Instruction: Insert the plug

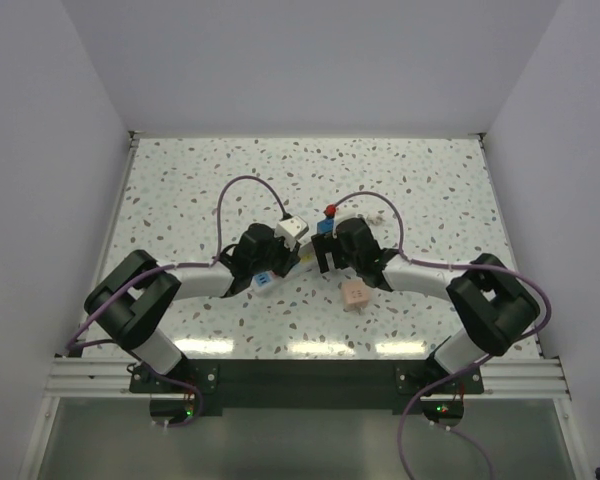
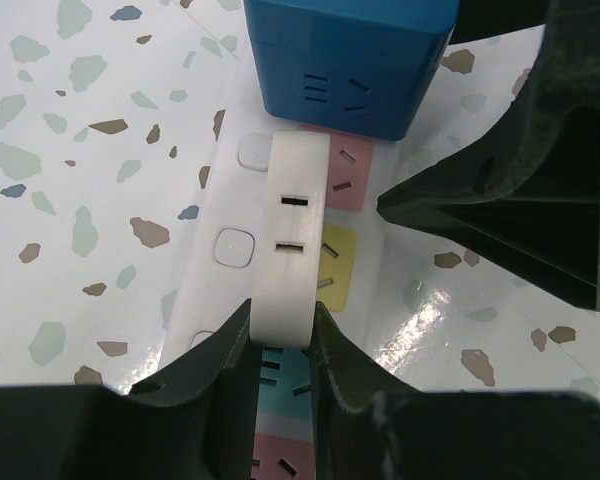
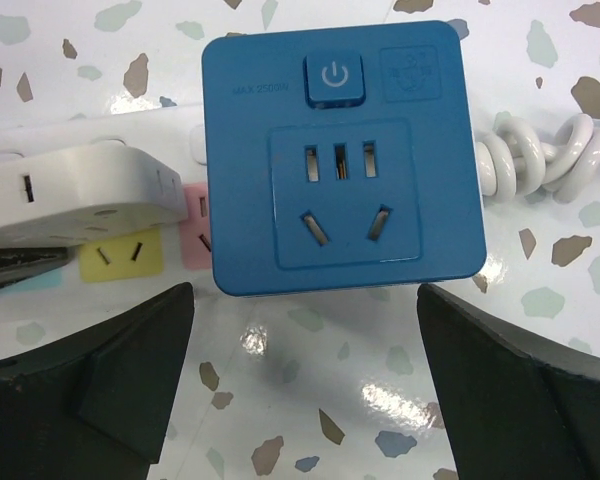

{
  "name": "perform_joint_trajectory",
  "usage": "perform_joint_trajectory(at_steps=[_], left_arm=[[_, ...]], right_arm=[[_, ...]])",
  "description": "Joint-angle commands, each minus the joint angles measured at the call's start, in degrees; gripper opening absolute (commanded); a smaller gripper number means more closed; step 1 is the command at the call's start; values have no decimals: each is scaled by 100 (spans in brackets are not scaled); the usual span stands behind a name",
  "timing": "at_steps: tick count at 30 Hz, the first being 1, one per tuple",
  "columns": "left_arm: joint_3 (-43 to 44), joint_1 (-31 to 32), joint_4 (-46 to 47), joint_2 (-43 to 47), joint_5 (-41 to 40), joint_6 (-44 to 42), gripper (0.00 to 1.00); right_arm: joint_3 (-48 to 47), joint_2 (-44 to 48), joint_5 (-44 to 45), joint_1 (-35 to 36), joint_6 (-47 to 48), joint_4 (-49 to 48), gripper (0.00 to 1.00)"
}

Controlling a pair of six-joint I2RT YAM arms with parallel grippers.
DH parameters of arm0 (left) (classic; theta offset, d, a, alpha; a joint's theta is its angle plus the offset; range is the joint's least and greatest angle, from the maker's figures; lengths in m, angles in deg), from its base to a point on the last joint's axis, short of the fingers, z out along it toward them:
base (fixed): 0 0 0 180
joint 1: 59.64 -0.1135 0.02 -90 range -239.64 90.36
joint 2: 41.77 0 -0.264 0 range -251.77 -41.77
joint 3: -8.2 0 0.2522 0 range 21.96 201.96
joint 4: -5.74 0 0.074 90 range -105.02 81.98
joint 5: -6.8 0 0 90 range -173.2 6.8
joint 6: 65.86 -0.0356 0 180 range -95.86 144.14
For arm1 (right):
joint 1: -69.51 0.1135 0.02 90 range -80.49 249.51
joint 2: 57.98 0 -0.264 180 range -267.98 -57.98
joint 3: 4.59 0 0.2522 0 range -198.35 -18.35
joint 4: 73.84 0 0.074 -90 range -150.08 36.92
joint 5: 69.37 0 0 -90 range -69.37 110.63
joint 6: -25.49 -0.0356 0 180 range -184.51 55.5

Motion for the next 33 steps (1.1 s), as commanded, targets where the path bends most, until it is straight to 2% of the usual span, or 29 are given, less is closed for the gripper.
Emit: perform_joint_trajectory(at_steps=[1, 11, 25, 33], left_arm=[[23, 61, -416, -219, 124, 158, 0], [31, 53, -425, -245, 115, 158, 0], [49, 53, -443, -272, 88, 149, 0], [75, 53, -452, -307, 80, 141, 0]], right_arm=[[-74, 357, -144, -8, 195, 81, 96], [-425, 665, 85, -35, 511, 380, 96], [-1005, 297, -82, -219, 792, 398, 96], [-1023, -64, -232, -272, 722, 407, 94]])
